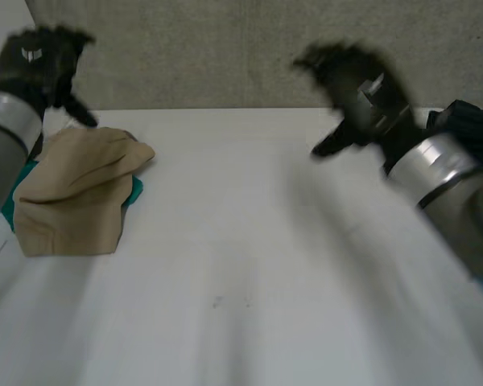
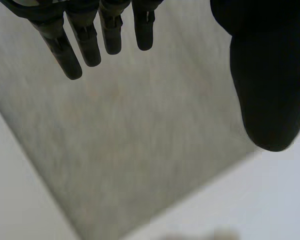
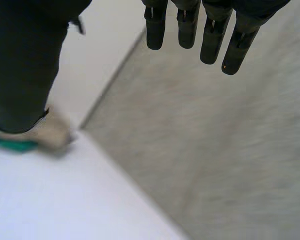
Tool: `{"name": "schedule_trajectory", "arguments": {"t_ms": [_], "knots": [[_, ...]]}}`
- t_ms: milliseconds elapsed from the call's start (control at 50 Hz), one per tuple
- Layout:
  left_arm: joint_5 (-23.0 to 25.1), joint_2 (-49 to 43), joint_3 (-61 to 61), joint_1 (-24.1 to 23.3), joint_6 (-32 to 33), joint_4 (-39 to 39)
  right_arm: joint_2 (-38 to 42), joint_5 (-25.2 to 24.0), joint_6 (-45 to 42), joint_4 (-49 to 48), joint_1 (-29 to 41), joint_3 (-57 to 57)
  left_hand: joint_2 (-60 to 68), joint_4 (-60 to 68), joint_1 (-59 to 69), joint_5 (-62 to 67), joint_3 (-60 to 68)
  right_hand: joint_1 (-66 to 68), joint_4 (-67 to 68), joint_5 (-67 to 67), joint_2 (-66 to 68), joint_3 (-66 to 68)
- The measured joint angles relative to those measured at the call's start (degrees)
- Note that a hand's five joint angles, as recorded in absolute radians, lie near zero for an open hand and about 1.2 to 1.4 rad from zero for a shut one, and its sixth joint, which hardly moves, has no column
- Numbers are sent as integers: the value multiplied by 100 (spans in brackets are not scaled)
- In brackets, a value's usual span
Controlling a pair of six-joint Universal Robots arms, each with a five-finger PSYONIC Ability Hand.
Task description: Fold the laundry.
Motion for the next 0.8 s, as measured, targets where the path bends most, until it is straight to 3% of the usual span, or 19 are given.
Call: {"name": "schedule_trajectory", "arguments": {"t_ms": [40,80,140,200,280,300,380,400,620,680,720,800], "knots": [[137,-201,-46,197,305,-35,82,-69,-76,-1,153,180,0,0,0,0,0,0,0,0,0,0],[409,-801,-75,637,1216,-120,397,-122,-492,37,444,626,0,0,0,0,0,0,0,0,0,0],[559,-1403,11,943,2016,-166,599,-42,-914,87,523,895,0,0,0,0,0,0,0,0,0,0],[642,-2045,251,1123,2570,-169,708,102,-1294,128,526,1139,12,5,4,2,4,0,0,0,0,0],[685,-2637,602,1213,2830,-150,751,243,-1570,150,507,1397,503,472,526,473,428,0,0,0,0,0],[692,-2758,698,1220,2836,-132,754,277,-1635,153,499,1504,656,611,704,606,557,0,0,0,0,0],[709,-3037,972,1202,2666,53,747,311,-1695,152,479,1753,4742,4712,4234,4495,4532,0,0,0,0,0],[711,-3059,999,1192,2619,109,746,313,-1696,151,474,1785,4940,4932,4426,4704,4788,0,0,0,0,0],[670,-2273,706,619,1899,1097,692,406,-1635,72,240,1867,5519,5628,4876,5203,5316,0,0,0,0,0],[678,-1606,463,-21,1398,1319,664,640,-1608,53,87,1795,5561,5654,5156,5351,5405,0,0,0,0,0],[680,-1531,440,-108,1337,1331,657,699,-1601,52,54,1778,5572,5654,5158,5374,5427,0,0,0,0,0],[758,-1005,140,-1087,800,1356,612,1144,-1547,52,-199,1653,5619,5654,5158,5401,5513,0,0,0,0,0]]}}
